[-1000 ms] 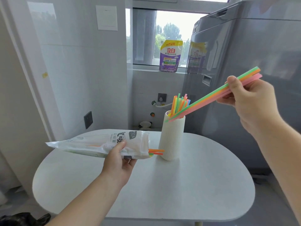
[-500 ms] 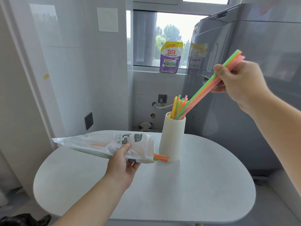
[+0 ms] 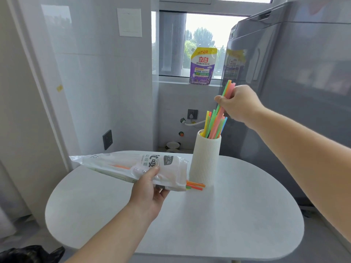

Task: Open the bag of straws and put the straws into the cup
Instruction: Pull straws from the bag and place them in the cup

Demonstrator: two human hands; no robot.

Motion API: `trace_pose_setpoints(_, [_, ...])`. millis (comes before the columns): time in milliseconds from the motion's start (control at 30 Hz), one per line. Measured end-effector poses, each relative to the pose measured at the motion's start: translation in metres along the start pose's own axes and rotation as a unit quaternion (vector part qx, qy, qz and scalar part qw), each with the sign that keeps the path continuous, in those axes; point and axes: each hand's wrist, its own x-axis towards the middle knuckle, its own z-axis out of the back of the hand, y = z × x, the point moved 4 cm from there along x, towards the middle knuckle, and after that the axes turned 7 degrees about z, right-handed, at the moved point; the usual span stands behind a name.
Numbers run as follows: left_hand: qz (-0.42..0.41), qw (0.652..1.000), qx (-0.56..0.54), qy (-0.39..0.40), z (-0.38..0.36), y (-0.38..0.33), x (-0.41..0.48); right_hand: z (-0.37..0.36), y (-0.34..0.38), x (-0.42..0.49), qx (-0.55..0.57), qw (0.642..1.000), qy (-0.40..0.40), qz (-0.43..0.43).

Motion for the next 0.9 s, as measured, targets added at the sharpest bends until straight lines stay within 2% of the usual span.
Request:
trace_pose_setpoints(200, [0.005, 1.0, -0.002, 0.002, -0.001, 0.002, -0.002, -0.031, -0.014, -0.002, -0.17, 0.985, 0.039, 0.008])
trace_pose_setpoints(333, [0.008, 1.0, 0.003, 0.006, -0.002, 0.0, -0.003, -0.032, -0.008, -0.009, -0.03, 0.997, 0.012, 0.071])
trace_pose_setpoints(433, [0.007, 1.0, 0.001, 0.004, -0.002, -0.001, -0.004, -0.039, -0.004, -0.013, -0.084, 0.987, 0.046, 0.128])
trace_pose_setpoints(567, [0.011, 1.0, 0.005, 0.008, -0.004, 0.001, -0.005, -0.052, -0.014, -0.021, -0.214, 0.959, 0.123, 0.136])
trace_pose_setpoints(633, [0.013, 1.0, 0.008, 0.013, -0.004, 0.001, -0.006, -0.051, -0.017, -0.025, -0.213, 0.959, 0.128, 0.136])
trace_pose_setpoints(767, [0.011, 1.0, 0.009, 0.013, -0.003, 0.0, -0.007, -0.038, -0.01, -0.027, -0.134, 0.977, 0.058, 0.154])
trace_pose_setpoints(833, [0.01, 1.0, 0.007, 0.012, -0.004, -0.001, -0.008, -0.04, -0.008, -0.027, -0.161, 0.968, 0.077, 0.177])
trace_pose_setpoints(900, [0.009, 1.0, 0.004, 0.015, -0.004, -0.001, -0.009, -0.046, -0.009, -0.028, -0.198, 0.955, 0.131, 0.176])
